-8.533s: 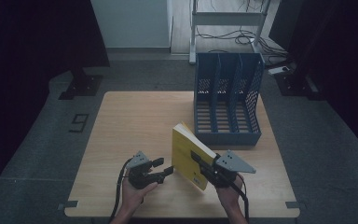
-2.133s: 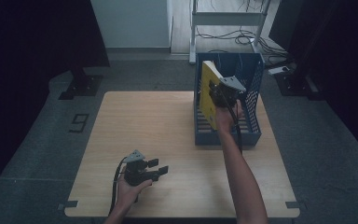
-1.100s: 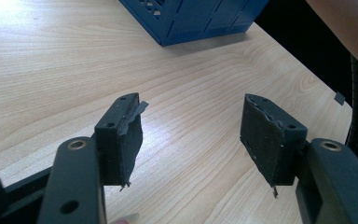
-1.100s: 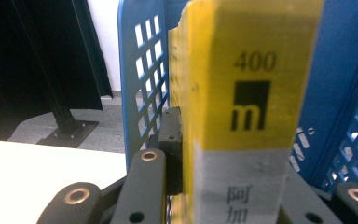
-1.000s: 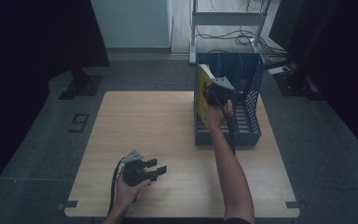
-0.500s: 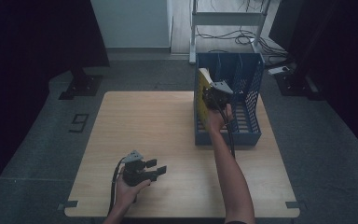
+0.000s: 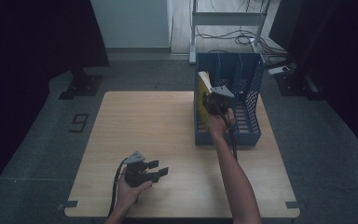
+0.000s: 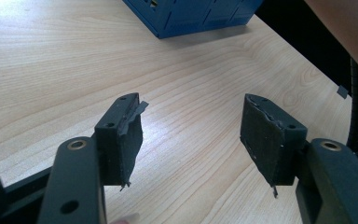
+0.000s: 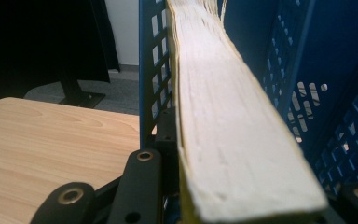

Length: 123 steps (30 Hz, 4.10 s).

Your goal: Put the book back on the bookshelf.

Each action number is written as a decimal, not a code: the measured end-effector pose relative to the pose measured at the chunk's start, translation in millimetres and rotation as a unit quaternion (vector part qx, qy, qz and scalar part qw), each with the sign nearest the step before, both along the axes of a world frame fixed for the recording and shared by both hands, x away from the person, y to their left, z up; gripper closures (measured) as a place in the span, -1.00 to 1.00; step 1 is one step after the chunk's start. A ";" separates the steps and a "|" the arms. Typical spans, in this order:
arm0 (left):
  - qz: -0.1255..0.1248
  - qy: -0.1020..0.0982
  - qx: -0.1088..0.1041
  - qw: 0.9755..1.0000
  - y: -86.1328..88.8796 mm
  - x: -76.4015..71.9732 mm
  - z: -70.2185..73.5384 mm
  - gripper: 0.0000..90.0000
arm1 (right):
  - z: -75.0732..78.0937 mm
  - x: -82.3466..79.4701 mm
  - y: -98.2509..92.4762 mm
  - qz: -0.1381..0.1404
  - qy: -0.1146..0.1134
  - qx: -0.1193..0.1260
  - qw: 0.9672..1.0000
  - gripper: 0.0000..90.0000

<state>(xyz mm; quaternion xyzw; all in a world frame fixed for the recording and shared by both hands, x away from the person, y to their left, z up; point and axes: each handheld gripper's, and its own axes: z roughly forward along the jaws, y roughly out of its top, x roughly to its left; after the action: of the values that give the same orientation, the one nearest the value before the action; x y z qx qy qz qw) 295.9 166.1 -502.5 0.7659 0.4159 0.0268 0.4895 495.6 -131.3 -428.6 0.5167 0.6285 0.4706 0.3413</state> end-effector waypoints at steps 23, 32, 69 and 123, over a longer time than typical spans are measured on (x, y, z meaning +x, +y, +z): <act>-0.004 0.009 0.008 1.000 -3.7 0.9 -4.5 -0.14 | 13.1 3.1 -9.7 0.040 0.021 0.016 0.999 0.53; -0.009 0.011 -0.002 1.000 -4.6 0.0 -2.7 -0.14 | 15.6 2.2 -6.0 0.020 0.022 -0.018 0.999 0.66; 0.002 0.026 -0.013 1.000 8.4 11.8 -5.6 -0.14 | 17.3 42.9 12.5 -0.032 0.003 -0.001 0.999 0.66; 0.007 0.027 0.004 1.000 6.2 10.8 -7.0 -0.16 | 12.1 -16.4 -0.7 0.029 -0.049 -0.004 0.998 -0.19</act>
<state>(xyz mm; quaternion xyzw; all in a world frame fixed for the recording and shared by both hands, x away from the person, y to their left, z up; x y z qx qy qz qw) 306.7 172.3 -509.5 0.7655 0.4345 0.0111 0.4744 479.2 -132.0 -416.5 0.4734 0.6274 0.5027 0.3599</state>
